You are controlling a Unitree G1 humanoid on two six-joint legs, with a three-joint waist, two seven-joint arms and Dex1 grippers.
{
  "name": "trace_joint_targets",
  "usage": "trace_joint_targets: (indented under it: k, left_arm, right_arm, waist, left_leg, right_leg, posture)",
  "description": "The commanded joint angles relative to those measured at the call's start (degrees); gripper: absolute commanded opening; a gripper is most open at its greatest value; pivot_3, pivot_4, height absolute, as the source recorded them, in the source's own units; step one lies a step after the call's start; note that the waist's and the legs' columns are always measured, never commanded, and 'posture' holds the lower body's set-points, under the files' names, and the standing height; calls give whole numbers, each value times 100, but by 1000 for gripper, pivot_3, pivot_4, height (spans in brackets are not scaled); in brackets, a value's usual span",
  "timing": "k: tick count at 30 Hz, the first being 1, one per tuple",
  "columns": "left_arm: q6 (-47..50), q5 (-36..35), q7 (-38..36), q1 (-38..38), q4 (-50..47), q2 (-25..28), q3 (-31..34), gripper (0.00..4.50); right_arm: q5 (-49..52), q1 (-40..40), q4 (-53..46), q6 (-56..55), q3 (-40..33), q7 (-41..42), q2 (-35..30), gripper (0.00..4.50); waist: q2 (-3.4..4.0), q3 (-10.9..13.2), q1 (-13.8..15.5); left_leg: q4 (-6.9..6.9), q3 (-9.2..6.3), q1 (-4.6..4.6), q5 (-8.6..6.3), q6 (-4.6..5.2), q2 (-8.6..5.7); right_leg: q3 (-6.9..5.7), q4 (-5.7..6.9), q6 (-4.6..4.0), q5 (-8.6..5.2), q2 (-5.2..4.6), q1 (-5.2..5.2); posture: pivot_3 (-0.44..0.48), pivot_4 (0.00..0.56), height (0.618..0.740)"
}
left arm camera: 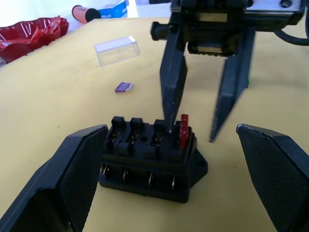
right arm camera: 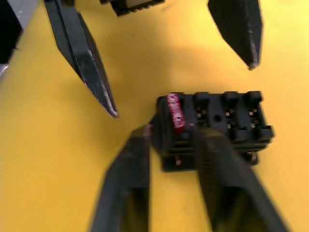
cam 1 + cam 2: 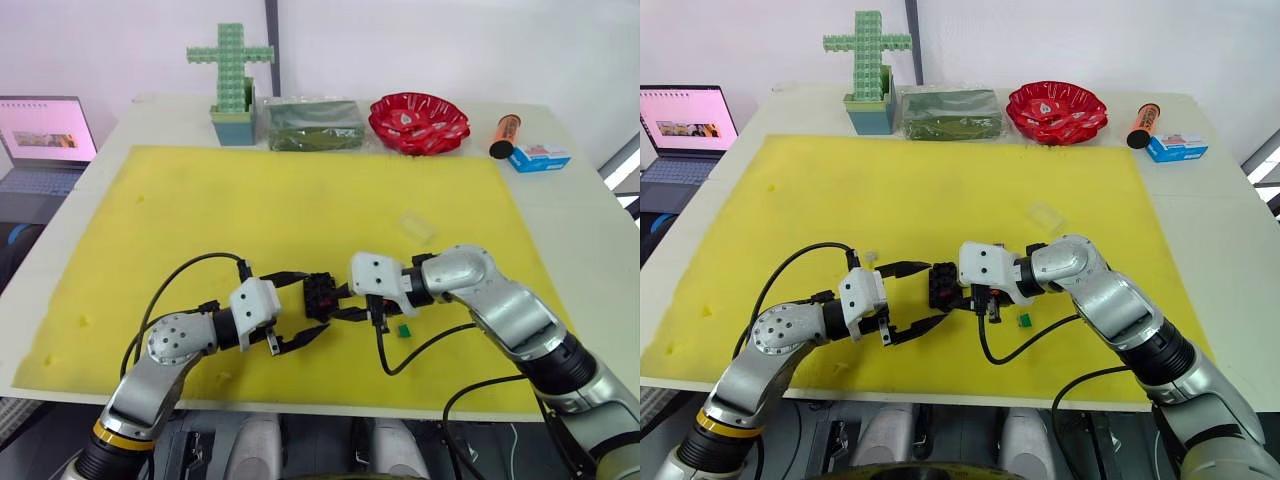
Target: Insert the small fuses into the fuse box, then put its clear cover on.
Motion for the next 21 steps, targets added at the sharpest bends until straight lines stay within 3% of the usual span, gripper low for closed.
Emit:
trace_joint_targets:
  k: [1, 15, 18, 21]
  left_arm:
    - [-38, -17, 13, -77, -154, -5, -6, 4500]
    - [247, -68, 148, -119, -378, -33, 34, 4500]
    - [262, -78, 149, -118, -365, -35, 53, 4500]
    - [186, -61, 136, -122, -248, -43, 61, 4500]
  right_arm:
    - [53, -48, -70, -15, -129, 14, 18, 1894]
    - [582, -88, -220, -93, -639, -28, 242, 1894]
    - [654, -89, -210, -69, -675, -75, 303, 1357]
    - [639, -80, -171, -125, -632, -62, 303, 344]
  waist:
    - [0, 0, 2]
    - [0, 0, 1]
    - [0, 0, 5]
    - [0, 0, 3]
  left_leg:
    - [0, 0, 0, 0, 0, 0]
    - [2, 0, -1, -1, 1, 0]
    - [2, 0, -1, -1, 1, 0]
    - [3, 0, -1, -1, 1, 0]
  right_leg:
    - [0, 0, 0, 0, 0, 0]
    - [0, 1, 0, 0, 0, 0]
    - [0, 1, 0, 0, 0, 0]
    - [0, 1, 0, 0, 0, 1]
  posture:
    - [0, 150, 740]
    - [0, 150, 740]
    - [0, 150, 740]
    - [0, 150, 740]
